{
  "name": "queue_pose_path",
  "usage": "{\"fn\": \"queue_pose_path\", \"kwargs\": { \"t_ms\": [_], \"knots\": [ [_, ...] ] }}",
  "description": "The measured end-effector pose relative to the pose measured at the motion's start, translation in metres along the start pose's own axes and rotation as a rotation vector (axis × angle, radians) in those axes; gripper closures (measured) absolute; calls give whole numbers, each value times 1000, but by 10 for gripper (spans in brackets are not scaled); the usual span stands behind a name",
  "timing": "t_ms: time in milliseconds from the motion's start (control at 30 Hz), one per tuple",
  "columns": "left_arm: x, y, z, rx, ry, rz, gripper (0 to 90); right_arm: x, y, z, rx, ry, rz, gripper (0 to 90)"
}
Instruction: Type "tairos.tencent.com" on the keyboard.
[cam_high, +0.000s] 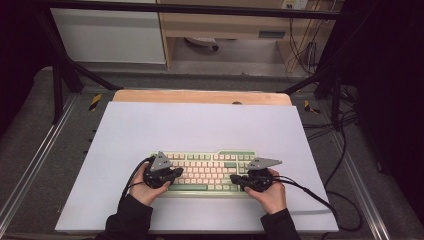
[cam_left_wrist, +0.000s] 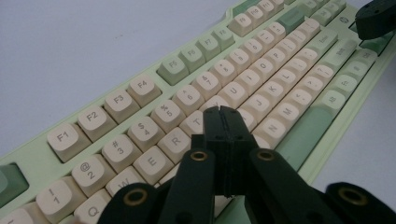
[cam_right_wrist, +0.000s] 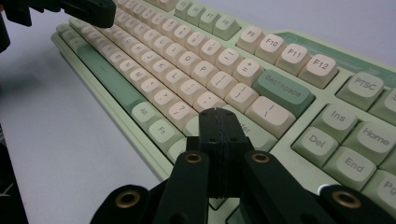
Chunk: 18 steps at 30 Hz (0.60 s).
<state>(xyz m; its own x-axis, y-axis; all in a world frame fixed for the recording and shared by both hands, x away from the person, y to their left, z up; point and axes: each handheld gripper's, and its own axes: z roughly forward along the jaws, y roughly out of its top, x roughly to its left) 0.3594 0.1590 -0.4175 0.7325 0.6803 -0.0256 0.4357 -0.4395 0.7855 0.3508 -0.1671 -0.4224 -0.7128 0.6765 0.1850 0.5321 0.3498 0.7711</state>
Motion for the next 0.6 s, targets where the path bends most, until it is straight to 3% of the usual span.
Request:
{"fn": "queue_pose_path", "kwargs": {
  "t_ms": [600],
  "knots": [
    [23,-8,-1,5,53,-53,900,0,0,-1,2,3,1,900]
  ]
}}
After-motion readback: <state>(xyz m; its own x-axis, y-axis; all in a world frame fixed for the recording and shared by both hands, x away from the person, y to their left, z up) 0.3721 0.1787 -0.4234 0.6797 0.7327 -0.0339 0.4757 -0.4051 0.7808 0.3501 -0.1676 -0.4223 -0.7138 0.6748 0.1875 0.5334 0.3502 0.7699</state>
